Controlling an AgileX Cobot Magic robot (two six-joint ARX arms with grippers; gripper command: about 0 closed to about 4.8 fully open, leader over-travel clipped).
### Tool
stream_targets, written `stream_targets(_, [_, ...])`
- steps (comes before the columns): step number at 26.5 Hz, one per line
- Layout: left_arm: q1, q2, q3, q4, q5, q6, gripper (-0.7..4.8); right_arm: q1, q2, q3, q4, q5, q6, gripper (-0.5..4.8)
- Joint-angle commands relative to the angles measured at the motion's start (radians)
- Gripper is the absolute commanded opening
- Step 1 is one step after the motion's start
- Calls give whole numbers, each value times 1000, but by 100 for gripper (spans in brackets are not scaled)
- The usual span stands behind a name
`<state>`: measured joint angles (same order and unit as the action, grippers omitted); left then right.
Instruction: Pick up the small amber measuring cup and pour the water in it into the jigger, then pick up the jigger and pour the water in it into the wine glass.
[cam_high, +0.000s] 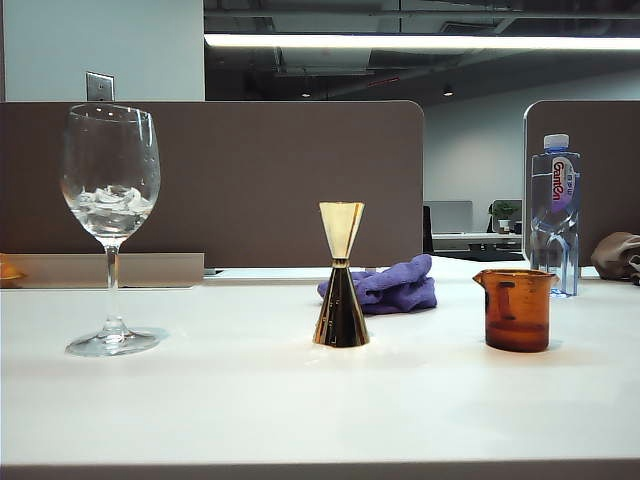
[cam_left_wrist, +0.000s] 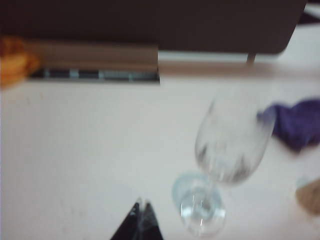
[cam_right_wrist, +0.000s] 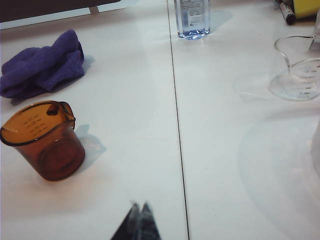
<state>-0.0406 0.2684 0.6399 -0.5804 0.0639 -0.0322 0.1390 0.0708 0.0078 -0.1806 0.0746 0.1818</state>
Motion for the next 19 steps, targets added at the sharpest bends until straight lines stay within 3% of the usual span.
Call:
stream_targets(1, [3, 54, 152, 6, 2, -8, -2, 2, -2, -7, 3, -2, -3, -5])
stream_targets(4, [3, 95, 309, -38, 29, -27, -2, 2, -2, -7, 3, -2, -3, -5])
stream_targets(9, [3, 132, 537, -118, 112, -168, -2, 2, -2, -7, 3, -2, -3, -5])
stream_targets(12, [3, 135, 736, -306, 187, -159, -2, 2, -2, -7, 3, -2, -3, -5])
stream_targets(14, [3, 135, 859, -475, 185, -158, -2, 2, -2, -7, 3, -2, -3, -5])
stream_targets(19, [3, 135, 981, -652, 185, -128, -2, 2, -2, -7, 2, -2, -3, -5])
